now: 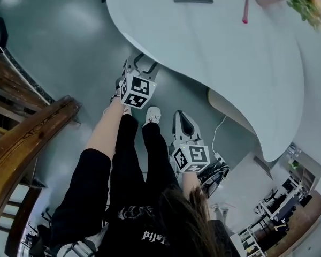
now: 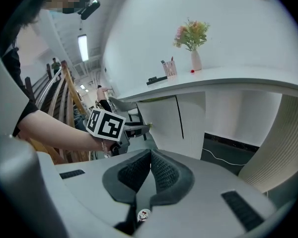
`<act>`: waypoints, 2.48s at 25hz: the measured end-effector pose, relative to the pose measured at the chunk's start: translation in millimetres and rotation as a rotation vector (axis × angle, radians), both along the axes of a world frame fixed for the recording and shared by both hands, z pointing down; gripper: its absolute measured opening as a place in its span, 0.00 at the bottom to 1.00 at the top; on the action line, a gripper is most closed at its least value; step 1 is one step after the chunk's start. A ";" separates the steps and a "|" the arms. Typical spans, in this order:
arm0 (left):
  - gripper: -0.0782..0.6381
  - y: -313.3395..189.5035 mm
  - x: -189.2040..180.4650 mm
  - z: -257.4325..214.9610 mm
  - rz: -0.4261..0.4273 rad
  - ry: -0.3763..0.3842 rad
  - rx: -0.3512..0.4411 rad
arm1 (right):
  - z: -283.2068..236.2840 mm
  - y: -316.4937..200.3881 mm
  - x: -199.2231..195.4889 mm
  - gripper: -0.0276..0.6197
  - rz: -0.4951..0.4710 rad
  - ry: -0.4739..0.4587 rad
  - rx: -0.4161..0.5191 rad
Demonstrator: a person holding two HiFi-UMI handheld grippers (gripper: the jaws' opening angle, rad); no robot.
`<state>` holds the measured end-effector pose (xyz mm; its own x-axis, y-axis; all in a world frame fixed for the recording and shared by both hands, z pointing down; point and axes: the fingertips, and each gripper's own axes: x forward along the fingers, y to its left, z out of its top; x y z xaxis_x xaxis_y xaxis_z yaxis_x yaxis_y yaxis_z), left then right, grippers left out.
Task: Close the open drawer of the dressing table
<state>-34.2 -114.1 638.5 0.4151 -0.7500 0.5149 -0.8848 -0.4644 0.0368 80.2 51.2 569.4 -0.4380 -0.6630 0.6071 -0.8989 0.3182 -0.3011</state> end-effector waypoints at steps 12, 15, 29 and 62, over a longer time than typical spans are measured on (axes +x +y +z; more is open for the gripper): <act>0.42 62.4 -15.0 -48.3 -0.044 0.011 -0.070 | -45.5 -0.4 1.0 0.08 -0.016 0.000 0.042; 0.42 78.5 -12.6 -68.9 -0.046 0.025 -0.066 | -56.4 -4.6 3.0 0.08 -0.020 -0.002 0.058; 0.42 94.9 -17.9 -167.2 -0.096 0.059 0.003 | -111.4 -29.5 -2.4 0.08 -0.077 0.004 0.125; 0.16 143.5 18.7 -261.3 -0.060 0.070 0.104 | -194.0 -38.3 37.1 0.08 -0.020 -0.026 0.285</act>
<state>-15.5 29.4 377.2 0.4003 -0.8225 0.4041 -0.9080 -0.4154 0.0542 117.2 12.9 375.4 -0.4653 -0.7966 0.3860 -0.8850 0.4106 -0.2195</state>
